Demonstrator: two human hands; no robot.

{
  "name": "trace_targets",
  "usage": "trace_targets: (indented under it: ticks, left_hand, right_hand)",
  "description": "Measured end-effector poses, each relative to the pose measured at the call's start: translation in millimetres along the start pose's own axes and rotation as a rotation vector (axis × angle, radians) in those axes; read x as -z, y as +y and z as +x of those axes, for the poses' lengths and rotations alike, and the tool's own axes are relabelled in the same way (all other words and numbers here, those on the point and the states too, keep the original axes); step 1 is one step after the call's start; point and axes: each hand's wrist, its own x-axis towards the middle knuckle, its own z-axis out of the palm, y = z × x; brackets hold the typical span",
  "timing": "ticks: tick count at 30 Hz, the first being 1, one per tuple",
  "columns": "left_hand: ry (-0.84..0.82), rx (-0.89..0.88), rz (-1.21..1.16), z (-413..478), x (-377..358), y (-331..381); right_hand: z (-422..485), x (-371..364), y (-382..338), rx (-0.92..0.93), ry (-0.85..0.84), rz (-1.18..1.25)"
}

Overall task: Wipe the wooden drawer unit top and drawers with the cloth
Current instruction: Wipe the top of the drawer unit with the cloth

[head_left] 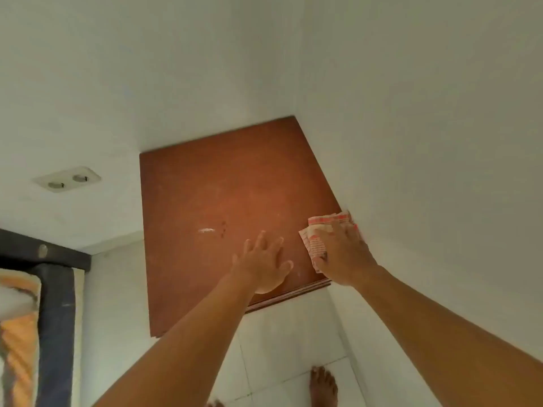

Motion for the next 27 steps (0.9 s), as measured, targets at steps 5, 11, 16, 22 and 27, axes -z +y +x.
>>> trace_targets:
  ticks: [5,11,16,22,27]
  left_hand:
    - [-0.016,0.085,0.090,21,-29,7]
    - [-0.018,0.110,0.086,20,-28,7]
    - [-0.083,0.130,0.075,18,-17,12]
    - [-0.142,0.069,-0.080,41,45,2]
    - [0.024,0.049,-0.068,104,135,-20]
  right_hand:
    - [8,-30,11,-0.039,0.005,0.033]
    - [16,-29,7,-0.059,0.097,0.036]
    - [30,-19,5,-0.028,0.108,0.080]
    - [77,50,-17,-0.002,0.225,0.246]
    - [175,128,-46,0.025,0.370,0.237]
